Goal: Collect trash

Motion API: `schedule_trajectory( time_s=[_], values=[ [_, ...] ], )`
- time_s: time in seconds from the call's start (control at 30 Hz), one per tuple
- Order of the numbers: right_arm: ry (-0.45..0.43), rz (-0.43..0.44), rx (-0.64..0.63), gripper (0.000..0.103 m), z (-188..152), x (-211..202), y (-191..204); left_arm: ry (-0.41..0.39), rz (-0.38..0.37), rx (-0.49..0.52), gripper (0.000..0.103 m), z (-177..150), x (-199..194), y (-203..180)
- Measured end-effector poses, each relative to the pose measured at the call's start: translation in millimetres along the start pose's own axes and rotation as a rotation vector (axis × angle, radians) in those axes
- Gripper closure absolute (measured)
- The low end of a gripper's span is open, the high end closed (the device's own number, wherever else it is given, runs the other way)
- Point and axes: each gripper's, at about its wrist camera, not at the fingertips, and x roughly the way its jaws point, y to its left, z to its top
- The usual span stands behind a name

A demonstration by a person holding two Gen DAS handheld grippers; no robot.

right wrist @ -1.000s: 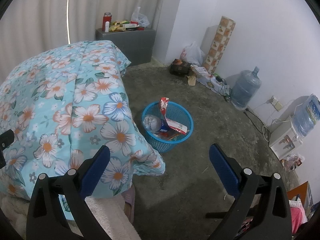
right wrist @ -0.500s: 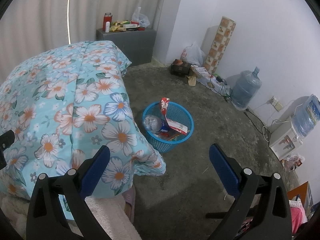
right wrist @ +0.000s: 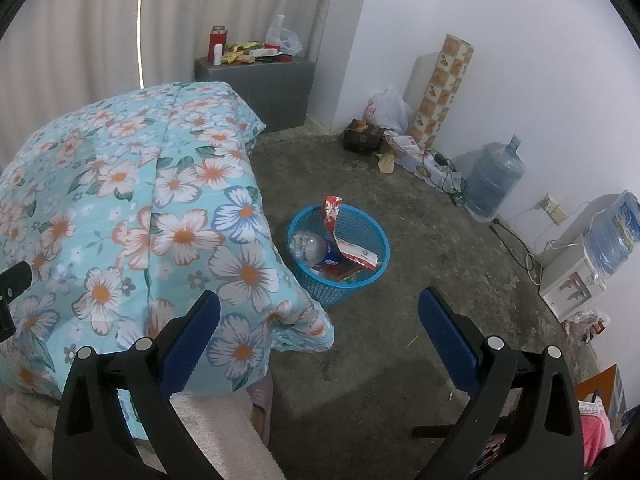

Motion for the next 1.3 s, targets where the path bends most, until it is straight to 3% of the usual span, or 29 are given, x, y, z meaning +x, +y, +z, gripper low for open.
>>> schedule_trajectory(
  time_s=[1.3],
  values=[
    [-0.003,0.002,0.001,0.007,1.6,-0.5,4.5,-0.002,0.0,0.0,0.009,1.1,0.2,2.2]
  ],
)
